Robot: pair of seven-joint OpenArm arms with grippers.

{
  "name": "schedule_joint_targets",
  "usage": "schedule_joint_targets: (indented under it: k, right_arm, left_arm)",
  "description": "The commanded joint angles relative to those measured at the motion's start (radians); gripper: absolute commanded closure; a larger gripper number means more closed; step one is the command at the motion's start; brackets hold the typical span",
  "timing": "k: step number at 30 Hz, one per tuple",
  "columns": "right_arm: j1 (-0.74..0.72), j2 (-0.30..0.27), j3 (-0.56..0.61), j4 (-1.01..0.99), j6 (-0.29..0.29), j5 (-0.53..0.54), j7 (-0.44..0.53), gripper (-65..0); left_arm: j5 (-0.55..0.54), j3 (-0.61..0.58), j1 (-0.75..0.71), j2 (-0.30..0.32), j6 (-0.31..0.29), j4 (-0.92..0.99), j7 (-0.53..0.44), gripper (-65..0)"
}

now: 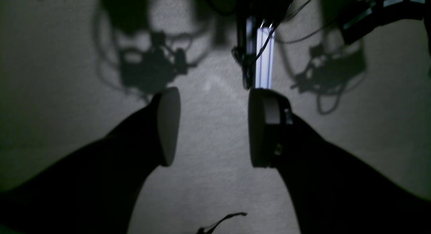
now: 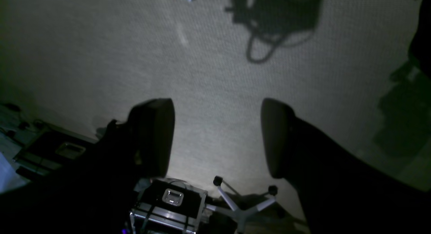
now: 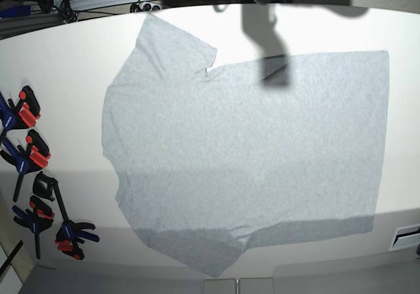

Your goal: Fold the T-shirt properly

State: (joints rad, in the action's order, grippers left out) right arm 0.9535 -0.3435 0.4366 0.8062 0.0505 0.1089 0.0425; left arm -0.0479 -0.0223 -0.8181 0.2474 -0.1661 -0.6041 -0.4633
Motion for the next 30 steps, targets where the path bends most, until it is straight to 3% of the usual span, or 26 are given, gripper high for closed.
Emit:
schedule_joint_targets:
  k: [1, 4, 14, 19, 25, 28, 30]
  right_arm:
    - [0.030, -0.006, 0.001, 0.013, -0.018, 0.004, 0.005, -37.3]
    - [0.058, -0.006, 0.001, 0.044, -0.055, 0.003, 0.005, -37.3]
    - [0.141, -0.029, 0.002, 0.163, -0.113, 0.006, 0.002, -37.3]
    - [0.193, -0.056, 0.001, 0.264, -0.119, 0.066, 0.000, -37.3]
    - [0.225, -0.084, 0.000, 0.380, -0.151, 0.067, -0.074, -37.3]
    - [0.225, -0.097, -0.002, 0.410, -0.171, 0.067, -0.108, -37.3]
    - [0.225, -0.102, -0.013, 0.428, -0.172, 0.067, -0.115, -37.3]
  left_arm:
    - [0.002, 0.001, -0.040, 0.009, -0.006, 0.001, -0.027, -30.6]
    - [0.002, 0.001, -0.069, 0.017, -0.006, 0.001, -0.077, -30.6]
    - [0.002, 0.001, -0.122, 0.022, -0.006, -0.007, -0.072, -30.5]
    - [0.002, 0.001, -0.192, 0.022, -0.006, -0.133, -0.046, -30.5]
    - [0.002, 0.001, -0.320, 0.023, -0.005, -0.383, 0.044, -30.5]
    - [0.002, 0.002, -0.357, 0.028, 0.051, -0.471, 0.166, -30.5]
    - [0.002, 0.002, -0.375, 0.039, 0.061, -0.512, 0.198, -30.5]
